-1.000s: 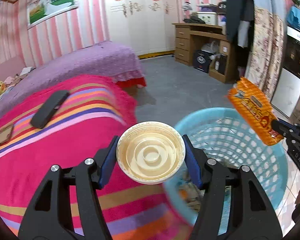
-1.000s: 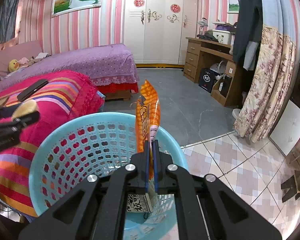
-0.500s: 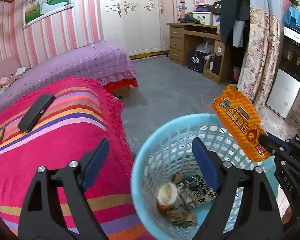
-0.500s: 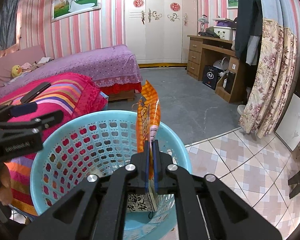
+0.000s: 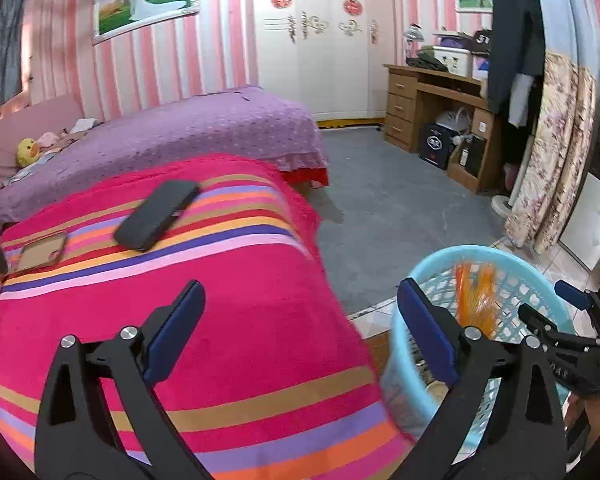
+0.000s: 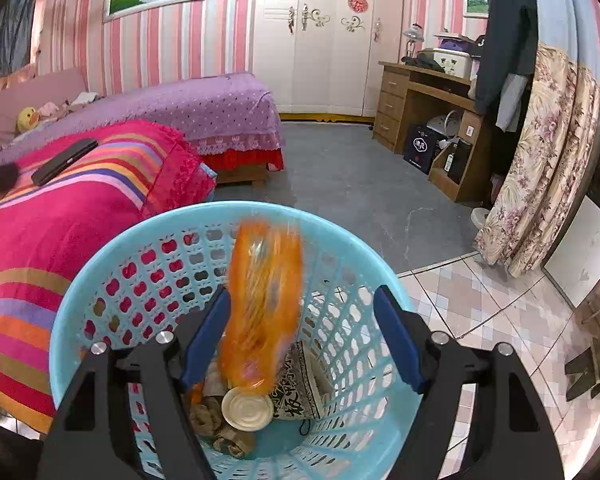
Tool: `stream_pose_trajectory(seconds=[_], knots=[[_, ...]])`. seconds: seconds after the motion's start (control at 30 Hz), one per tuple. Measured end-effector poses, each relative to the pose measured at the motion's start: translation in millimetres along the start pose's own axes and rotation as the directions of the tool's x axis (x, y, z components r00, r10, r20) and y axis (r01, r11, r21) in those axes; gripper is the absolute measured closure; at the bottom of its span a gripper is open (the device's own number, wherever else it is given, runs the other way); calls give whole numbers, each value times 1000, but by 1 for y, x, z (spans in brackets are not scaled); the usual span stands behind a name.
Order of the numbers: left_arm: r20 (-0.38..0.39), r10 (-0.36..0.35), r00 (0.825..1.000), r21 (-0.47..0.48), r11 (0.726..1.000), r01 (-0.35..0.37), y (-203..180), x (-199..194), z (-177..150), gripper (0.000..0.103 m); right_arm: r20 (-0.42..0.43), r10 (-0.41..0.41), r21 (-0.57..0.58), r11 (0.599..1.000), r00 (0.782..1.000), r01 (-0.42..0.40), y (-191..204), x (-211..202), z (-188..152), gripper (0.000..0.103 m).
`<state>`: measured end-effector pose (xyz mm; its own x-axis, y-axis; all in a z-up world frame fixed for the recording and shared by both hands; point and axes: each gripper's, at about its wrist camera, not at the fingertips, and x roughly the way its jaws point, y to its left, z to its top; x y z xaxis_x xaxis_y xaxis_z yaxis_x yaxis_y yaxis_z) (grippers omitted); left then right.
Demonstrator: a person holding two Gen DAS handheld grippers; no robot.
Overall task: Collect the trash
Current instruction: 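Carry the lid and biscuit packet to the blue basket and open both tools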
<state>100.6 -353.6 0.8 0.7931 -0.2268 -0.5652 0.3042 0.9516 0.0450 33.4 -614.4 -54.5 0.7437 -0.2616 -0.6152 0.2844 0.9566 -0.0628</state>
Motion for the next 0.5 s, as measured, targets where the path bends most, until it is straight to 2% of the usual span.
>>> stream_pose_trajectory(seconds=[0.03, 0.1, 0.17, 0.33, 0.5], knots=[[3, 5, 1000, -4, 1000, -5, 6, -5, -1, 8, 6, -15, -5, 1000, 1000, 15, 2, -3, 2, 28], [11, 15, 1000, -11, 1000, -15, 23, -17, -3, 8, 38, -39, -2, 999, 999, 39, 7, -17, 7, 10], [19, 30, 999, -25, 999, -29, 43, -32, -7, 7, 67, -58, 6, 998, 996, 58, 13, -33, 12, 6], [37, 67, 997, -28, 997, -65, 89, -70, -23, 6, 160, -24, -13, 1000, 987, 26, 56, -82, 30, 5], [32, 62, 998, -48, 997, -60, 122, -97, -44, 6, 220, 66, -28, 998, 973, -61, 112, -122, 27, 5]])
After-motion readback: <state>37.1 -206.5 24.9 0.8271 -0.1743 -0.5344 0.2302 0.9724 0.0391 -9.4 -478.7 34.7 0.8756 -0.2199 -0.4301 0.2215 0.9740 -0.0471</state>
